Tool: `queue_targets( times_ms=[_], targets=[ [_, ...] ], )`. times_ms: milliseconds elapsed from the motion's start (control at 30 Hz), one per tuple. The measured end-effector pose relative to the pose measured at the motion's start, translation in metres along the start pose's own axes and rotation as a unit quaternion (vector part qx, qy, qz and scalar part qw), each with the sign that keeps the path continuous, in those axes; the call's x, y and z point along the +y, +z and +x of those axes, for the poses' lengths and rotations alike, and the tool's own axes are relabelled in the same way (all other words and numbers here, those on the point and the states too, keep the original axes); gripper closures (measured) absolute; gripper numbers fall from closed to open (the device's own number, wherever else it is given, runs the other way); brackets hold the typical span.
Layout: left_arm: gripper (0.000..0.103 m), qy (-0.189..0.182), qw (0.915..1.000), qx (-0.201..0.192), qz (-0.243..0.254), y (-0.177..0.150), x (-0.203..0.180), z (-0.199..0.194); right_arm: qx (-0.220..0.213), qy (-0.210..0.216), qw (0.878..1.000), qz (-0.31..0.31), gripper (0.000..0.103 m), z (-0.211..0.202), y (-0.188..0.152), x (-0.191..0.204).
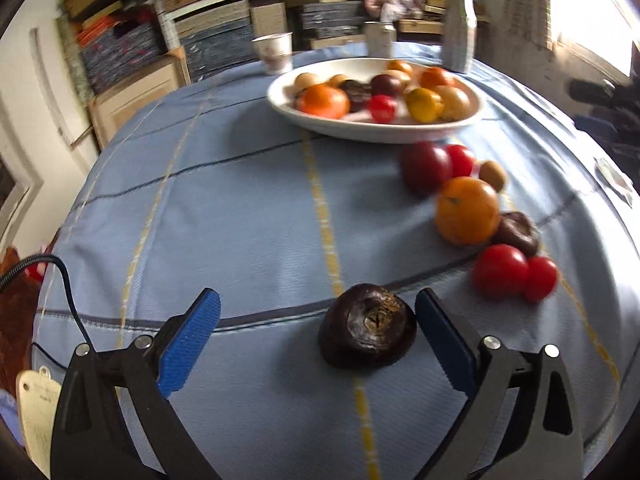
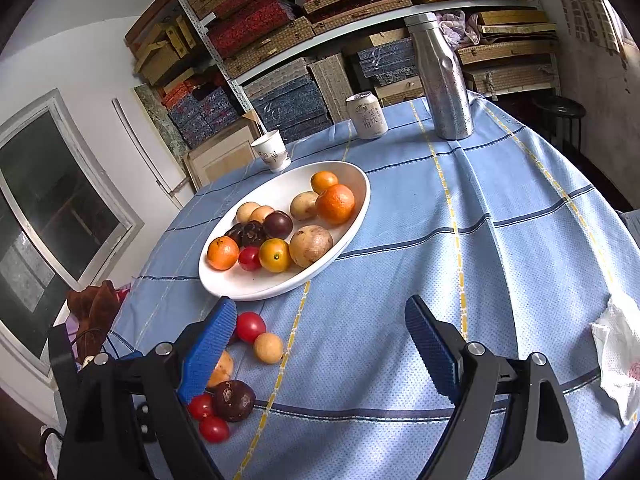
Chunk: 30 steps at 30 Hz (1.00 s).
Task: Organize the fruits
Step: 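Move both open tools back toward the remaining fruit on the cloth, then grasp a dark mangosteen with the left tool while the right tool grasps a small brown pear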
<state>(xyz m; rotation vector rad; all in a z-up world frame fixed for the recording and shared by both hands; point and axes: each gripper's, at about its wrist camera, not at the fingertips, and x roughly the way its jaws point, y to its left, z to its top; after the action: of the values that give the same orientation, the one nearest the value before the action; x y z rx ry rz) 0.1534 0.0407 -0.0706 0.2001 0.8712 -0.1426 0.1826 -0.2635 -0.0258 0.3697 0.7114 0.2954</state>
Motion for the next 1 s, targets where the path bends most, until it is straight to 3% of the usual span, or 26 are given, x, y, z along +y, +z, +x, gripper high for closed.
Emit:
queue_targets(
  times_ms=[167, 300, 400, 867, 1000],
  targets=[
    [0.033, -0.026, 0.9996, 0.0, 0.008, 0.001, -0.003, 0.0, -0.002, 0.0, 1.0, -0.008, 0.016, -0.001, 0.0, 0.002],
    [0.041, -0.05, 0.9988, 0.002, 0.001, 0.001, -0.003, 0.001, -0.001, -0.001, 1.0, -0.007, 0.016, -0.001, -0.001, 0.002],
    [0.057, -0.071, 0.9975, 0.006, 0.003, 0.0, -0.006, 0.002, 0.001, -0.001, 1.0, -0.01, 0.016, -0.001, -0.002, 0.004],
    [0.054, -0.07, 0.9974, 0.018, -0.001, -0.005, -0.002, 0.002, 0.056, -0.009, 0.994, -0.093, 0.016, 0.027, -0.025, 0.038],
    [0.057, -0.077, 0.9969, 0.017, -0.006, -0.008, 0.001, 0.001, 0.078, -0.015, 0.989, -0.125, 0.035, 0.039, -0.032, 0.048]
  ],
)
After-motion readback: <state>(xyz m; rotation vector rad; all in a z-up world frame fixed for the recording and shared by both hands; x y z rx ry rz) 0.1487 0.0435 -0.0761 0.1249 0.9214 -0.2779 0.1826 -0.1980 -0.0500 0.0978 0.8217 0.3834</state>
